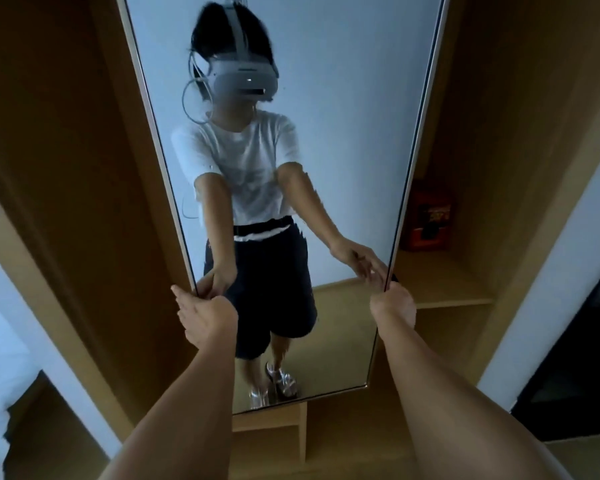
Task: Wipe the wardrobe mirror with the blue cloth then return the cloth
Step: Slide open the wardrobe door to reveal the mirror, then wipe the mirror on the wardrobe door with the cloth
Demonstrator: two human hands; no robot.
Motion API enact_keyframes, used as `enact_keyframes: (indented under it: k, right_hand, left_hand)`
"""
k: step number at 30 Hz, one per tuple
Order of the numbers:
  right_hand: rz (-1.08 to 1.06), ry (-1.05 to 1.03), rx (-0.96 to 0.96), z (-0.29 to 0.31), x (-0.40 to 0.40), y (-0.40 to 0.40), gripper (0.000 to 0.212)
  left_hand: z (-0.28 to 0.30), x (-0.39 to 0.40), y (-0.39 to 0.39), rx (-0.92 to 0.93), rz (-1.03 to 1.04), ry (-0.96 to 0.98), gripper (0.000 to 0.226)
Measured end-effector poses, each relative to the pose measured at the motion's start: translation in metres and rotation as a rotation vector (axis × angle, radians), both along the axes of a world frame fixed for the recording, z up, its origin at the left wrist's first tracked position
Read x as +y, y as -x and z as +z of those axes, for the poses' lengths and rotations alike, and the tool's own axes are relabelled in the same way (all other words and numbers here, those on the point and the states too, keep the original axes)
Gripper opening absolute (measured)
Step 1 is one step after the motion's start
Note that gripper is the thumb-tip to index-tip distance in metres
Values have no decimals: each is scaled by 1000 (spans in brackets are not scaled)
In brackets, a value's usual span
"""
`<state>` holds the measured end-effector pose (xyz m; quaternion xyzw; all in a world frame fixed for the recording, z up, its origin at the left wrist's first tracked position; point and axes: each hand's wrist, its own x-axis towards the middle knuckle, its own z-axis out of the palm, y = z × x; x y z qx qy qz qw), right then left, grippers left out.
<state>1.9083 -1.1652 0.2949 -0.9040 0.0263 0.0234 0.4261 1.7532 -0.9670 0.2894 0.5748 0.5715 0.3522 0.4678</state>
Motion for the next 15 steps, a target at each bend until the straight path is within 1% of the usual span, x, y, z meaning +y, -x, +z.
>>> enact_keyframes:
  k: [6,12,15]
  right_hand:
    - [-7,-108,22,-3,7,-8,48]
    - [70,-118,141,8,23,-18,59]
    - [92,-124,164,9,29,-25,66]
  left_hand:
    - [1,10,-11,-79,-67,117,78]
    - [6,28,-25,11,-169,102,70]
    - [5,36,-30,19,-209,84,67]
